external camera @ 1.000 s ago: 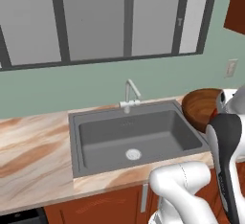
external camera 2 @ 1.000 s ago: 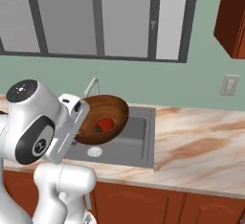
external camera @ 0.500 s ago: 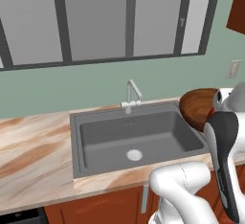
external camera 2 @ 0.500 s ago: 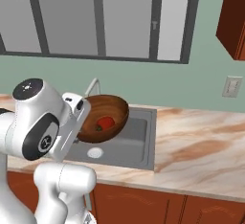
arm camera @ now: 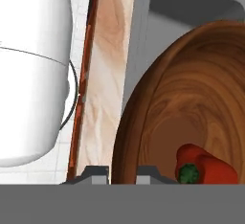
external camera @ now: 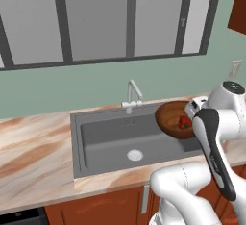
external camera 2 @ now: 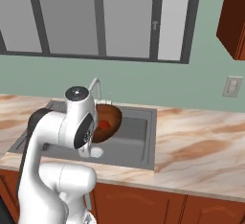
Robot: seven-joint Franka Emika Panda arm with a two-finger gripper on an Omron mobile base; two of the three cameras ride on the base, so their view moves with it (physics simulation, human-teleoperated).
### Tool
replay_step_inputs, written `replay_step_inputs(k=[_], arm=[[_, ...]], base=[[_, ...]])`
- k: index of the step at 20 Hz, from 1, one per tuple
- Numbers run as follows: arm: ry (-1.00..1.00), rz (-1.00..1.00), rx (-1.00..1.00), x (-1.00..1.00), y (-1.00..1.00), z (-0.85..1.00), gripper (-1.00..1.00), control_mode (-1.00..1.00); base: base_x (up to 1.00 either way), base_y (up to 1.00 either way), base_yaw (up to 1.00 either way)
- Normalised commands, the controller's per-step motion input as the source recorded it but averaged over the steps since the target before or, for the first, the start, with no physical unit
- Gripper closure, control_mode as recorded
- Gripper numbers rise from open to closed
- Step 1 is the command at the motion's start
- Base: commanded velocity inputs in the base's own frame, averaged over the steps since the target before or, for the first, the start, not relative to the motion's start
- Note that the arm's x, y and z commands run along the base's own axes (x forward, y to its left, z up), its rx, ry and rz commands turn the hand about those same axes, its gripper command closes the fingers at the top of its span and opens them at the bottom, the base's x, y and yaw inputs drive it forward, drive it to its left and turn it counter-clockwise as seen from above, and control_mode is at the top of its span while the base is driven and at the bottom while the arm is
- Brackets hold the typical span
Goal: Pick the bell pepper from the cabinet and place it in the bowl. Then pick the bowl and place it in the sink. Then turn on the sink facuet.
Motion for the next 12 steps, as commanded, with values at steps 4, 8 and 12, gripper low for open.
replay_step_inputs(k=[4, 8, 12], arm=[[0.04, 0.53, 0.0, 0.51, 0.0, -0.91, 1.0, -1.0], [0.06, 0.53, 0.0, 0.61, 0.0, -0.77, 1.0, -1.0], [0.07, 0.5, 0.0, 0.52, 0.0, -0.56, 1.0, -1.0]], base=[[0.0, 0.0, 0.0], [0.0, 0.0, 0.0], [0.0, 0.0, 0.0]])
